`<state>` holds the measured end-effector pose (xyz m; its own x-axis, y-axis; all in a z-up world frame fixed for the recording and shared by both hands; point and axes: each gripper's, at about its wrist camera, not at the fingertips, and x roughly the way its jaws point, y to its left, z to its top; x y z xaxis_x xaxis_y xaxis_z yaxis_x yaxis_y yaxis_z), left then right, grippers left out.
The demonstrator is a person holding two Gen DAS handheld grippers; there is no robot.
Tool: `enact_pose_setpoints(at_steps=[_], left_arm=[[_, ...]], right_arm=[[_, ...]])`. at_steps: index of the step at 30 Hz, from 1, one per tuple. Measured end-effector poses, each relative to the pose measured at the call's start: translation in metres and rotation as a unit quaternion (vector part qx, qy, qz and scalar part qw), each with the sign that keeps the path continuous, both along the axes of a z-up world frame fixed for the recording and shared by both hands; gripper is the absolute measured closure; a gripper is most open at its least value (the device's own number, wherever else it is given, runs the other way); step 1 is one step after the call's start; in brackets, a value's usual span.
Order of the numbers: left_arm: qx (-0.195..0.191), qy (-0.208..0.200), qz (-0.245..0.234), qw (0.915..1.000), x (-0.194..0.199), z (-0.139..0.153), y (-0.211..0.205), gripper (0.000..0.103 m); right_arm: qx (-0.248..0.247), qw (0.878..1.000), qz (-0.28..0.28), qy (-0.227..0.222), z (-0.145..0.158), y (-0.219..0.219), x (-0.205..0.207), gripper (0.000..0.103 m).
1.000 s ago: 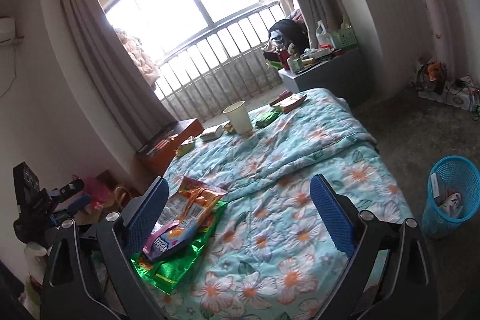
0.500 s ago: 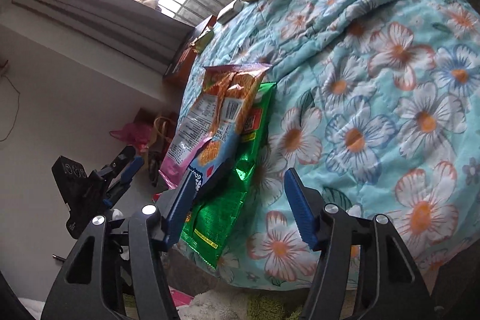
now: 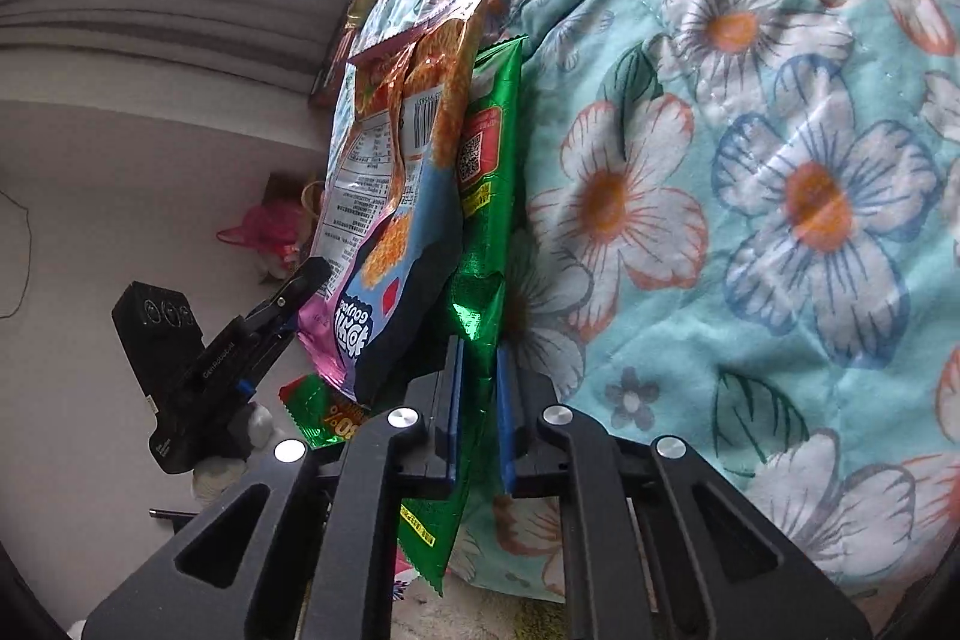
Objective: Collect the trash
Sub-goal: 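Grasp the pink snack bag with the left gripper while the right gripper grasps the green bag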
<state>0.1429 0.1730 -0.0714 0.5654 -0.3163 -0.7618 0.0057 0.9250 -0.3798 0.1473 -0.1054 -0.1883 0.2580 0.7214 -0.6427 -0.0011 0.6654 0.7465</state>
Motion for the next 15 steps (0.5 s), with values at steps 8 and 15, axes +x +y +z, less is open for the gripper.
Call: enact_pose_setpoints(at_steps=[8,15], left_arm=[[0.006,0.006,-0.013,0.9999,-0.034,0.009,-0.016,0.089],[-0.072,0.060,-0.025,0.9953,-0.032,-0.008,-0.004,0.056]], right_arm=[[-0.067,0.991,-0.104,-0.041,0.031,-0.103,-0.033,0.095],[-0.068,0.989,-0.126,-0.047,0.038,-0.152,-0.041,0.091]])
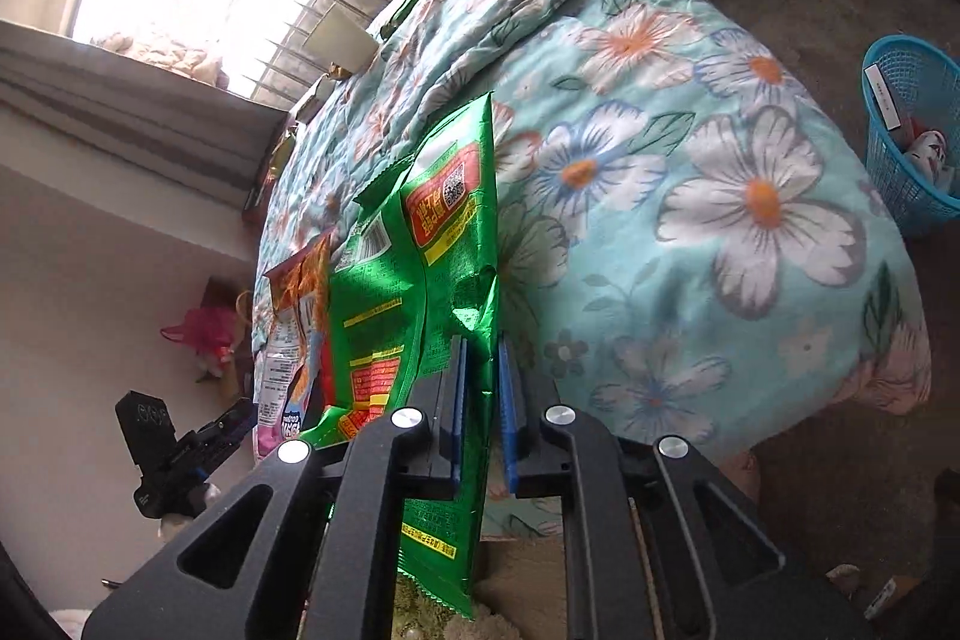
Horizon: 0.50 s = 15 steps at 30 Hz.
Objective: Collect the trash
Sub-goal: 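Grasp the pink snack bag with the left gripper while the right gripper grasps the green bag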
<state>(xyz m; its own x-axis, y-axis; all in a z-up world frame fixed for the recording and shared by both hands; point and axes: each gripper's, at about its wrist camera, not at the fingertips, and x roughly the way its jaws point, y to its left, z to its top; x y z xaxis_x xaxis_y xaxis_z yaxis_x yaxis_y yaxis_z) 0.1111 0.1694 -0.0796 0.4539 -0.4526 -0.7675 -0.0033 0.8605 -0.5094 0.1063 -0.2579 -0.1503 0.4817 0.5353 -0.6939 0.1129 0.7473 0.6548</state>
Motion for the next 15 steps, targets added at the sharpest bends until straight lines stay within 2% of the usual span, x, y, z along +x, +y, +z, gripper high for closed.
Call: enact_pose_setpoints(at_steps=[1,3,4,6,9,12,15], left_arm=[[-0.021,0.003,-0.002,0.9998,0.005,-0.002,0.003,0.055],[-0.046,0.021,-0.001,0.9987,0.019,-0.010,0.007,0.053],[-0.058,0.033,0.000,0.9978,0.026,-0.016,0.009,0.053],[-0.085,0.063,0.004,0.9943,0.039,-0.028,0.011,0.055],[-0.114,0.061,-0.013,0.9915,0.046,-0.029,0.008,0.054],[-0.162,0.069,-0.037,0.9837,0.049,-0.034,0.000,0.055],[-0.153,0.072,-0.048,0.9845,0.050,-0.039,-0.009,0.063]], right_arm=[[0.002,1.000,0.005,0.000,-0.001,-0.003,0.003,0.089],[0.011,1.000,0.008,0.003,-0.007,-0.006,0.007,0.066],[0.015,1.000,0.009,0.007,-0.010,-0.006,0.011,0.063],[0.028,0.999,0.019,0.013,-0.016,-0.006,0.018,0.063],[0.062,0.997,0.035,0.026,-0.029,-0.002,0.030,0.063],[0.092,0.994,0.051,0.031,-0.038,0.004,0.036,0.063],[0.109,0.992,0.060,0.033,-0.040,0.007,0.036,0.063]])
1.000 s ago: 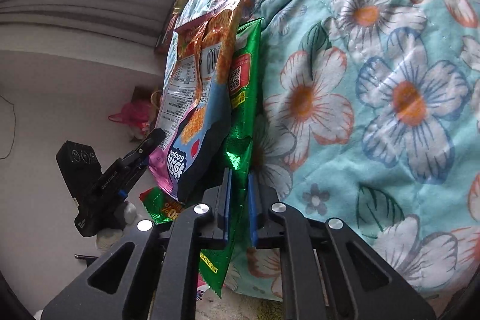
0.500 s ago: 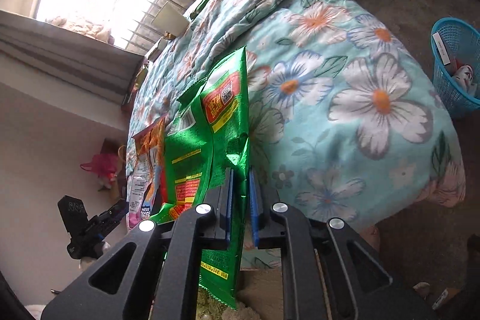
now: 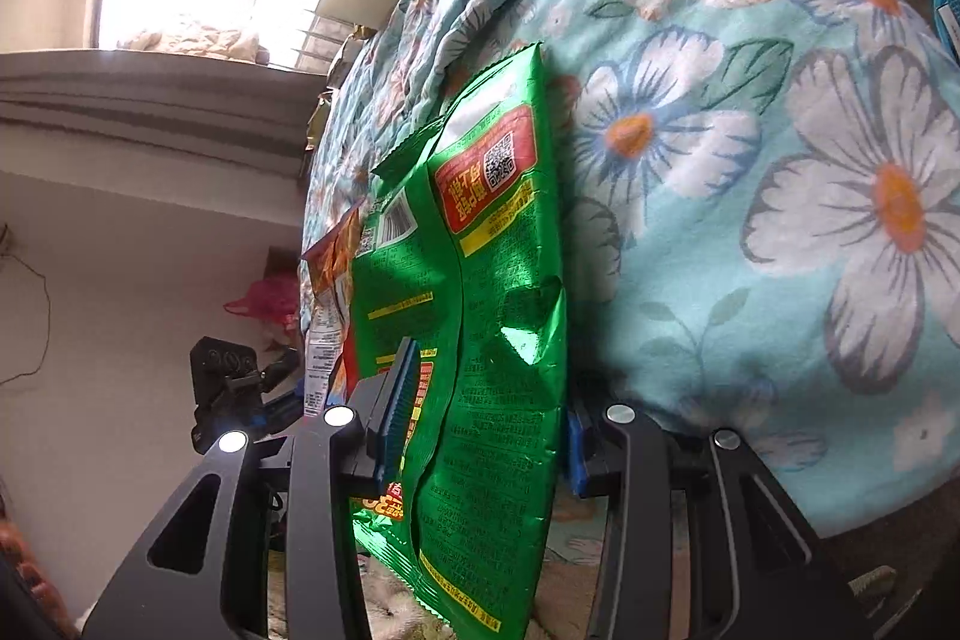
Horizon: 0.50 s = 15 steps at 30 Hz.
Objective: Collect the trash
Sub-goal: 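Grasp the pink snack bag with the left gripper while the right gripper grasps the green bag, then lift and carry the pink and green snack bags in both grippers to the wastebasket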
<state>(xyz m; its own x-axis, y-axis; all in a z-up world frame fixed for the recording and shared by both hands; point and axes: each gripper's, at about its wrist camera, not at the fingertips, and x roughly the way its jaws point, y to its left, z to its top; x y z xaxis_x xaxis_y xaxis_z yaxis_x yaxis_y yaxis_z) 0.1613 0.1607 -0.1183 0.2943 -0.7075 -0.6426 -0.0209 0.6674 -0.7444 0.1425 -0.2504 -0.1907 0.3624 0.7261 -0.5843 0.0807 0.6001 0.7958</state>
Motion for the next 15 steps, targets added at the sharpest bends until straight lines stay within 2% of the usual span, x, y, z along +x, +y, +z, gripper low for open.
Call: enact_pose_setpoints(at_steps=[1,4,6,7,9,15], left_arm=[[0.009,-0.006,-0.001,0.9999,0.000,0.001,-0.002,0.065],[0.056,-0.015,-0.007,0.9983,-0.002,0.004,-0.011,0.084],[0.080,-0.026,-0.011,0.9964,-0.001,0.007,-0.017,0.088],[0.085,-0.032,-0.013,0.9958,-0.002,0.009,-0.019,0.089],[0.091,-0.041,-0.015,0.9949,-0.003,0.012,-0.023,0.093],[0.079,-0.063,-0.011,0.9948,-0.005,0.025,-0.020,0.102]], right_arm=[[0.000,1.000,0.002,0.000,0.000,0.002,0.001,0.063],[-0.002,1.000,0.004,0.001,-0.001,0.008,0.003,0.063],[-0.014,1.000,0.002,0.002,0.000,0.011,0.003,0.068],[-0.021,1.000,0.001,0.005,-0.001,0.013,0.004,0.071],[-0.029,0.999,-0.007,0.012,-0.003,0.016,0.003,0.084],[0.012,0.999,-0.036,0.001,-0.005,0.014,-0.014,0.097]])
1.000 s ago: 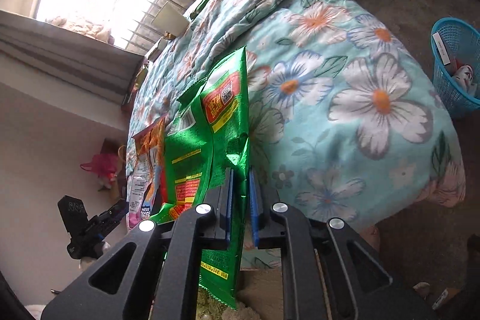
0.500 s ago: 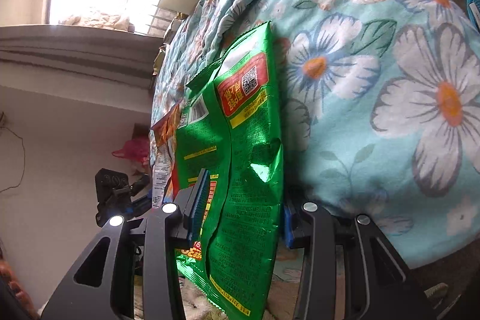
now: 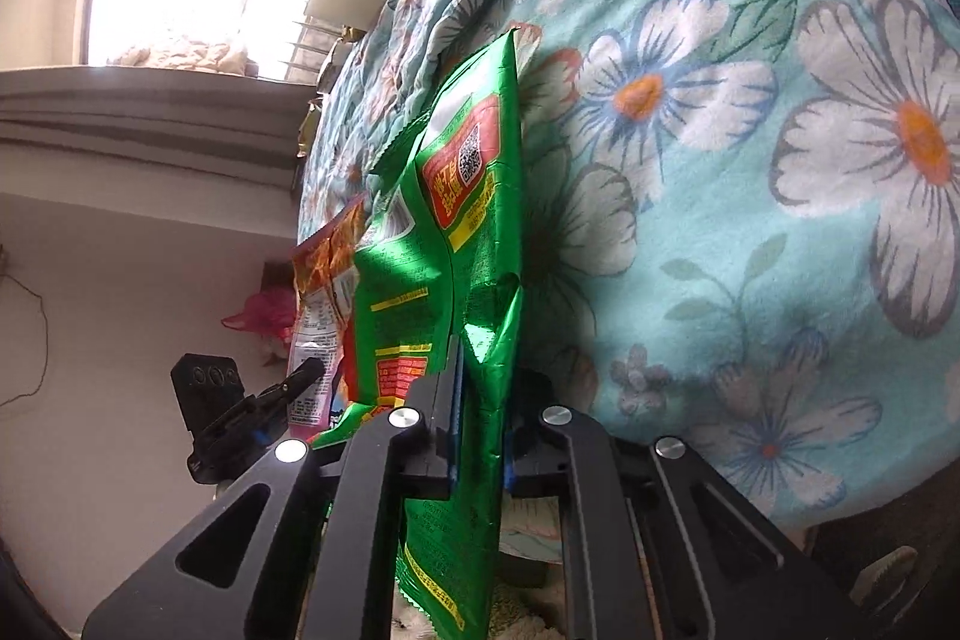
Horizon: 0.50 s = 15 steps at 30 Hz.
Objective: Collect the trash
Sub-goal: 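Lift and carry the pink and green snack bags in both grippers to the wastebasket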
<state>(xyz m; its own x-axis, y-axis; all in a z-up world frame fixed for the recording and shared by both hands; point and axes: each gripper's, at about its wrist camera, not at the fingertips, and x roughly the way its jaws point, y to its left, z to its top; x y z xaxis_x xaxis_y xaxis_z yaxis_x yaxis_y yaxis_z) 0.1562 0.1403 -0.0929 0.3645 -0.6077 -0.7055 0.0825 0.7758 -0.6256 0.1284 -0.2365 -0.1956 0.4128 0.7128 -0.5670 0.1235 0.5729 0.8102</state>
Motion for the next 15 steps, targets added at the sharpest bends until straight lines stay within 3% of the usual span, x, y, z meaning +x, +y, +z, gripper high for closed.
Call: enact_pose_setpoints(at_steps=[15], left_arm=[[-0.019,-0.087,0.010,0.9960,-0.012,0.064,-0.003,0.103]], right_arm=[[0.037,0.994,-0.066,-0.075,0.031,-0.053,-0.035,0.099]])
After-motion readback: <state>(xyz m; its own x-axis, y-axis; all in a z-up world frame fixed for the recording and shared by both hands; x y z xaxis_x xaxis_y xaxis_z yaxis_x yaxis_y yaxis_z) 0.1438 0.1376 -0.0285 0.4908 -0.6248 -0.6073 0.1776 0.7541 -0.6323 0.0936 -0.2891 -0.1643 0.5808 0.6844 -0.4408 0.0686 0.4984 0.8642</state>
